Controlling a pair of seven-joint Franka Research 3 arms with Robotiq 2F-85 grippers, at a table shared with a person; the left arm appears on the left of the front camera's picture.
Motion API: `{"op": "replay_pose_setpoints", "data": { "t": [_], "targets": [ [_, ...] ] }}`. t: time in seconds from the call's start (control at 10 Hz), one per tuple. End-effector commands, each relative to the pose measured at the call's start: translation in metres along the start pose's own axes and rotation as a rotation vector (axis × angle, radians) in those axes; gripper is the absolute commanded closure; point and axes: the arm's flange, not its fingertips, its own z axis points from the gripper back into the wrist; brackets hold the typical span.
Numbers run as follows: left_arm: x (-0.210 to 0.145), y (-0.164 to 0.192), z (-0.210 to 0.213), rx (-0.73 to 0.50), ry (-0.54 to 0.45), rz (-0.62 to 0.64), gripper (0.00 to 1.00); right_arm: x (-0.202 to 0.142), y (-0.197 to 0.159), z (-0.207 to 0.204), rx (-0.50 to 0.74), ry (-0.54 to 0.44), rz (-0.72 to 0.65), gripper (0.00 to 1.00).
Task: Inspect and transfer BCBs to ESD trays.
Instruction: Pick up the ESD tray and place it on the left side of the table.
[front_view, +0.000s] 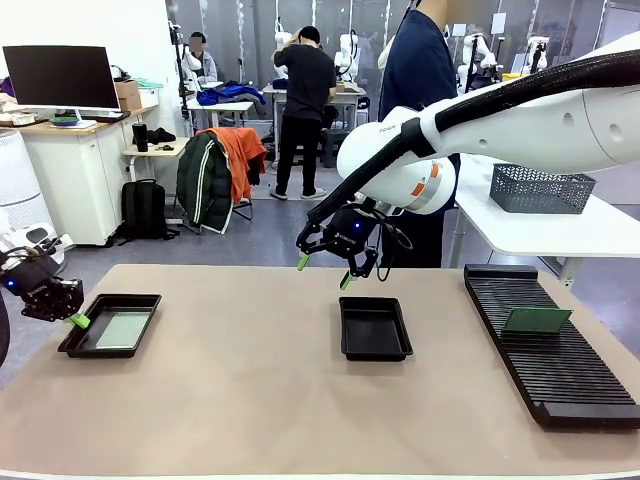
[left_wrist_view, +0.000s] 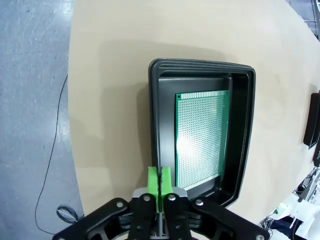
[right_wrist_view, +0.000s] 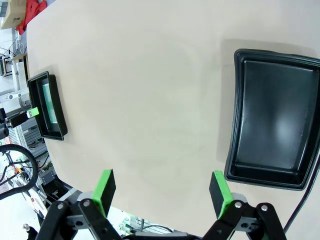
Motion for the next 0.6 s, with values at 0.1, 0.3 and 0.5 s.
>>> {"op": "replay_pose_setpoints", "data": {
  "t": [0.1,0.3,0.5],
  "targets": [
    [0.000,0.000,0.000,0.000,0.000,0.000,0.48,0.000,0.001,-0.002,-0.025,-0.010,-0.013,0.00],
    [-0.002,-0.007,0.007,0.029,0.002,0.002,0.00,0.000,0.001,-0.002,-0.025,-0.010,-0.013,0.00],
    [-0.004,-0.011,0.011,0.048,0.013,-0.006,0.00,0.000,0.001,-0.002,-0.025,-0.010,-0.013,0.00]
  ]
}}
